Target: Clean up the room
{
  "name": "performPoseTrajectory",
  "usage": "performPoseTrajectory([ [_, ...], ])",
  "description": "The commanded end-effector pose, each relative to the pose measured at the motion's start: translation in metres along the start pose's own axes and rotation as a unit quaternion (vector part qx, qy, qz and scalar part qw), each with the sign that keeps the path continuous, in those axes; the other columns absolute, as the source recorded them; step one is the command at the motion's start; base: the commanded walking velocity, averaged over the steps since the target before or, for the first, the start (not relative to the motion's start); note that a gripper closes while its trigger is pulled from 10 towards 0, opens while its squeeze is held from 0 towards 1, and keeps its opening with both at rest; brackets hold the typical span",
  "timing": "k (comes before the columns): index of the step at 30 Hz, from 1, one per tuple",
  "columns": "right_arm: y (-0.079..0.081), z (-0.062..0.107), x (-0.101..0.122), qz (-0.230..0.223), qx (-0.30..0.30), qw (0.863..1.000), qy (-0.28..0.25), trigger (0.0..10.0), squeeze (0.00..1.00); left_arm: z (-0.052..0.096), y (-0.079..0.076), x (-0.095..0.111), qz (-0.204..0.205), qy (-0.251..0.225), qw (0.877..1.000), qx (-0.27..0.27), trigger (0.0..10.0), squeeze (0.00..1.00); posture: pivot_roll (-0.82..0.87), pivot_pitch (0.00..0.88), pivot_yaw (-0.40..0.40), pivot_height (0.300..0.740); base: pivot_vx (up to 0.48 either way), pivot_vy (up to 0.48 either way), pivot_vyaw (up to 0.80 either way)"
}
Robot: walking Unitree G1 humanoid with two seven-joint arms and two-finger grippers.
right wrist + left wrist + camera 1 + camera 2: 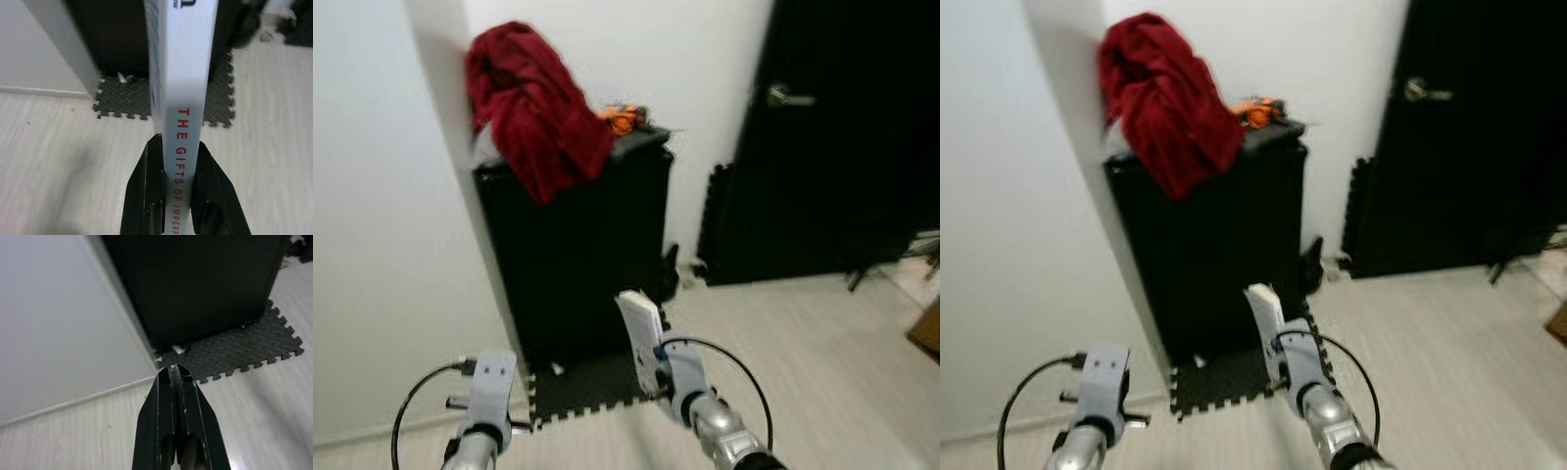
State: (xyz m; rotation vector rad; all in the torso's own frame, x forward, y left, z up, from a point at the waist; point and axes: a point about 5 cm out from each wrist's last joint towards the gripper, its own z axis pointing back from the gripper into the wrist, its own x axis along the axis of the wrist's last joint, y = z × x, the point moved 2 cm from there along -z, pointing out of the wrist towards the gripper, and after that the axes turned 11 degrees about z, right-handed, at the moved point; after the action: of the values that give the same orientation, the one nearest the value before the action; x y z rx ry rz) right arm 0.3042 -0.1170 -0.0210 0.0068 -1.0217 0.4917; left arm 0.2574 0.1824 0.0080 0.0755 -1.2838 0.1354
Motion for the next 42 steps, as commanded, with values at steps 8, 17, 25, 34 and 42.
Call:
performPoseTrajectory([
  [8, -0.0101, -0.0011, 0.0098, 0.009, -0.016, 1.0, -0.018, 10.0, 0.0, 0.0008, 0.0007, -0.0011, 0.009, 0.0, 1.0, 0.007, 10.0, 0.0, -0.04, 0.0, 0.023, 0.74, 0.0, 0.0, -0.8],
  [17, -0.0109, -0.0007, 0.0075, 0.008, -0.019, 1.0, -0.013, 10.0, 0.0, 0.001, -0.0001, -0.0014, 0.009, -0.001, 1.0, 0.007, 10.0, 0.0, -0.04, 0.0, 0.027, 0.74, 0.0, 0.0, -0.8],
  [25, -0.0125, -0.0006, 0.0072, 0.006, -0.023, 1.0, -0.012, 10.0, 0.0, 0.0004, 0.0001, -0.0006, 0.008, -0.002, 1.0, 0.006, 10.0, 0.0, -0.04, 0.0, 0.03, 0.74, 0.0, 0.0, -0.8],
  [34, -0.0138, -0.0002, 0.0056, 0.003, -0.026, 1.0, -0.007, 10.0, 0.0, -0.0003, -0.0021, -0.0003, 0.009, -0.002, 1.0, 0.004, 10.0, 0.0, -0.04, 0.0, 0.031, 0.74, 0.0, 0.0, -0.8],
  [42, -0.0139, -0.0003, 0.0056, 0.001, -0.027, 1.0, -0.006, 10.0, 0.0, -0.0003, -0.0022, -0.0008, 0.009, -0.001, 1.0, 0.003, 10.0, 0.0, -0.05, 0.0, 0.035, 0.74, 0.0, 0.0, -0.8],
])
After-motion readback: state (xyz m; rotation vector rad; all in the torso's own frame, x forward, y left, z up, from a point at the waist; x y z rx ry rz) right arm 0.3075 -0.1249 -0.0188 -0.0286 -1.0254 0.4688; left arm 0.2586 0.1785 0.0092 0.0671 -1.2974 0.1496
